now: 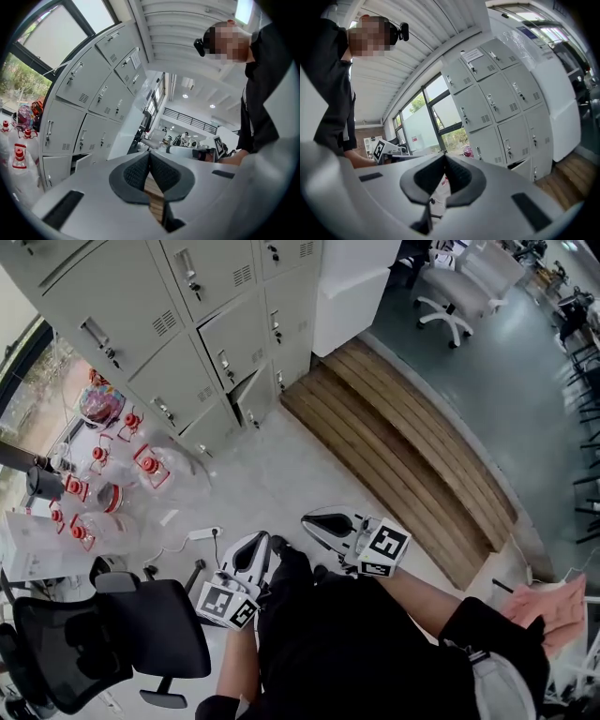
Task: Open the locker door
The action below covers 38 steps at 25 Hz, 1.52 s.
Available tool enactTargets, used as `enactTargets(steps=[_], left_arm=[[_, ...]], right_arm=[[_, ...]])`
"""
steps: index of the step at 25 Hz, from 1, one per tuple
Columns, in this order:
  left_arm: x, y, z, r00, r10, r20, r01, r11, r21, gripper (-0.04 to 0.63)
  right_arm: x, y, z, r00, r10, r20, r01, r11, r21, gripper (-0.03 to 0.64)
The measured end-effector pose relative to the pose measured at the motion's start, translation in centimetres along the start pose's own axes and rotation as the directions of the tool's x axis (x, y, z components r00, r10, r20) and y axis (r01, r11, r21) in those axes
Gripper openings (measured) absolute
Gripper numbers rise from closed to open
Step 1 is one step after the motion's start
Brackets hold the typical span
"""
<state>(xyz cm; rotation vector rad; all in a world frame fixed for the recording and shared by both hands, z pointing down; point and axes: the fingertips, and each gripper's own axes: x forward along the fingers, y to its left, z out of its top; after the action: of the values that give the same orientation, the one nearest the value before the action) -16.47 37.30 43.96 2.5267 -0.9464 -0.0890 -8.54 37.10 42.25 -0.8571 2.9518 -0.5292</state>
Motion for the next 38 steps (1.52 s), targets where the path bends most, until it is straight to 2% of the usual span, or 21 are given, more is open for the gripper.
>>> enactTargets(steps=[6, 11, 22, 30, 38], left_arm=[[2.1, 7.1, 3.9, 0.998, 0.029, 0.058, -0.028, 0.999, -0.028, 0.015], [3.6, 11.8, 6.6, 0.998, 0.004, 0.068, -0.002, 1.0, -0.023, 0.015], [6.3, 16.4, 9.2, 0.996, -0.013, 0.083, 0.016, 0.999, -0.033, 0.015], [8.6, 20.8, 10.9, 0.997, 0.049, 0.057, -0.048, 0.998, -0.028, 0.015], [13.8, 25.3, 15.9, 0.992, 0.112, 0.051, -0.113, 0.993, 0.017, 0.015]], right_arm=[[7.0, -3.9, 2.0, 0.998, 0.03, -0.058, -0.031, 0.999, -0.02, 0.012], [11.9, -6.6, 5.4, 1.0, 0.013, -0.026, -0.014, 0.998, -0.062, 0.012], [14.9, -11.4, 7.0, 0.999, -0.04, -0.028, 0.038, 0.997, -0.064, 0.012], [20.0, -16.2, 8.3, 1.0, 0.022, -0.008, -0.022, 0.999, -0.035, 0.012], [24.8, -23.8, 10.3, 0.996, 0.088, -0.02, -0.088, 0.996, -0.033, 0.012]])
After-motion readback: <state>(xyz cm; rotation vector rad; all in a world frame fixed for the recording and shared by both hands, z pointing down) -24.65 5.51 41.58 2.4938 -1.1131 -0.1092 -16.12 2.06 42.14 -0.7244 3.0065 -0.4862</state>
